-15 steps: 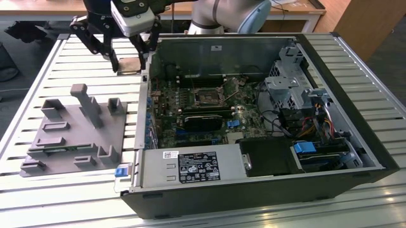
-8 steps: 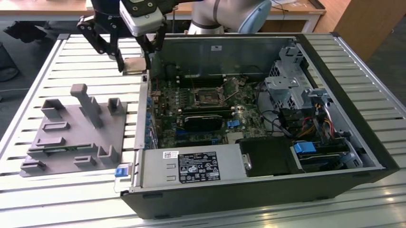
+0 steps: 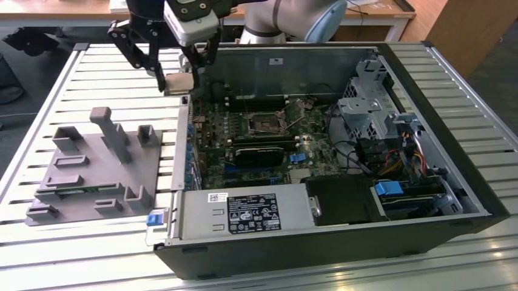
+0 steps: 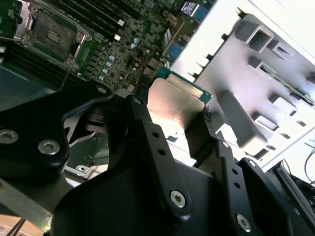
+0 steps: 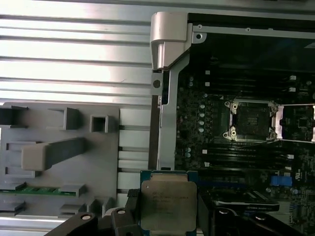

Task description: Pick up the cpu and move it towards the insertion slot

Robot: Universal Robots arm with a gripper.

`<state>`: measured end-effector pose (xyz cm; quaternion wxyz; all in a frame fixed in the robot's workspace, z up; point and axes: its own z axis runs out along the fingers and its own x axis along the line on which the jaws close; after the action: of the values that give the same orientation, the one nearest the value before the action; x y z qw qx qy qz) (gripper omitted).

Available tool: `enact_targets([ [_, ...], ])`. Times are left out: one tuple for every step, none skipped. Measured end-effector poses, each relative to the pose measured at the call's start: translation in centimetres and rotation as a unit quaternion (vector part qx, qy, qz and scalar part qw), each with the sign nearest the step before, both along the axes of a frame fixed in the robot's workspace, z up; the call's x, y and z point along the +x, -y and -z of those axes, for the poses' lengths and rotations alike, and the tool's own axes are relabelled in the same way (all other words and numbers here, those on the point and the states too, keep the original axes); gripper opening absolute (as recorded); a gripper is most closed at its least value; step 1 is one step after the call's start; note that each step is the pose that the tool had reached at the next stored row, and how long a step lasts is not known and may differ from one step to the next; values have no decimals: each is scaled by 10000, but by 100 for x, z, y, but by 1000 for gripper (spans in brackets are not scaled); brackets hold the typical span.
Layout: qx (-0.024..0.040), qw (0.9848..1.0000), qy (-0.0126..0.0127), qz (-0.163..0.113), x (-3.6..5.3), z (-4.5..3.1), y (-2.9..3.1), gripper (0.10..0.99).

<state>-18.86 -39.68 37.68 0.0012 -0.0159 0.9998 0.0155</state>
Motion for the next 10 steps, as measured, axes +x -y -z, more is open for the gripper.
enact_targets([
  [0,10000,0,0,13,0,0,545],
  [0,10000,0,0,27,0,0,545],
  [0,10000,0,0,40,0,0,545],
  [0,10000,0,0,53,0,0,545],
  [0,10000,0,0,66,0,0,545],
  [0,10000,0,0,78,0,0,545],
  [0,10000,0,0,90,0,0,545],
  [0,10000,0,0,103,0,0,545],
  [0,10000,0,0,116,0,0,545],
  [0,10000,0,0,128,0,0,545],
])
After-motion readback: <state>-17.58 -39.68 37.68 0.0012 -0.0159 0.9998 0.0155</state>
